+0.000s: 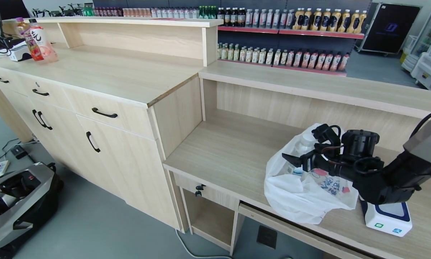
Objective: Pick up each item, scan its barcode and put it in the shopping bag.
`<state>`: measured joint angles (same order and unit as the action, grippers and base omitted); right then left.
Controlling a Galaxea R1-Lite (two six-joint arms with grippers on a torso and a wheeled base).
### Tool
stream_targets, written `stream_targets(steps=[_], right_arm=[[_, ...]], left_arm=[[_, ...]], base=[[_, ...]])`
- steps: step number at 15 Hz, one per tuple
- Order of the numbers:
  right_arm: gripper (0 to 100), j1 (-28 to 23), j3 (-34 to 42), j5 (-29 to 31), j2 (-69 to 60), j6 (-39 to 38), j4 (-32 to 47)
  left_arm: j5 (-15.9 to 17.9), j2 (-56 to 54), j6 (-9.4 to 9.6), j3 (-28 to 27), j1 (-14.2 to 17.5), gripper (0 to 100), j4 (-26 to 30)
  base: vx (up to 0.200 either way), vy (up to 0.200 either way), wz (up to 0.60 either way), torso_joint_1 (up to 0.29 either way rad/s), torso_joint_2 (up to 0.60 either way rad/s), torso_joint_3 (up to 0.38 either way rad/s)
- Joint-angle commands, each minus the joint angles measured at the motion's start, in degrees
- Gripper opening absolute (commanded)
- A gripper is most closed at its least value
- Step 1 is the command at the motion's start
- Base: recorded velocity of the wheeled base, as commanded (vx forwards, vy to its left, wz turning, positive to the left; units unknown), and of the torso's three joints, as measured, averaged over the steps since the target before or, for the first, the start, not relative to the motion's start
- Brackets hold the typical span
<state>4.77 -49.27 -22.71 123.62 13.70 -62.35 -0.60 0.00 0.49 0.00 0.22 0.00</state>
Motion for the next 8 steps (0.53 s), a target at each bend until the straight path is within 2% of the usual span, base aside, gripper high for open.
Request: stream_targets(steps=[1,4,5,7,8], right_arm=[[100,-0.7,0.7,-1.7,-6.1,0.0,0.6],[100,-0.9,1.5,-1.8,-14.7,0.0,7.9],[100,-1.6,1.8,-1.2,-22.6,0.1,14.7],[100,-4.4,6.3,1.4,-32.7,1.4,19.9],[100,-8.1,9.7,2.8,-37.3,5.2,21.0]], left_arm=[[0.0,0.0,-0.05,0.0,0.0,0,0.0],[0.0,0.0,0.04,0.0,0.0,0,0.0],[0.0,0.0,0.04,0.0,0.0,0,0.0],[0.0,0.0,0.04,0.0,0.0,0,0.0],[0.0,0.0,-0.05,0.0,0.0,0,0.0]], base=[[0.0,0.0,0.0,0.0,0.0,0.0],[0.0,0.0,0.0,0.0,0.0,0.0],[0.0,0.0,0.0,0.0,0.0,0.0],[0.0,0.0,0.0,0.0,0.0,0.0],[0.0,0.0,0.0,0.0,0.0,0.0]])
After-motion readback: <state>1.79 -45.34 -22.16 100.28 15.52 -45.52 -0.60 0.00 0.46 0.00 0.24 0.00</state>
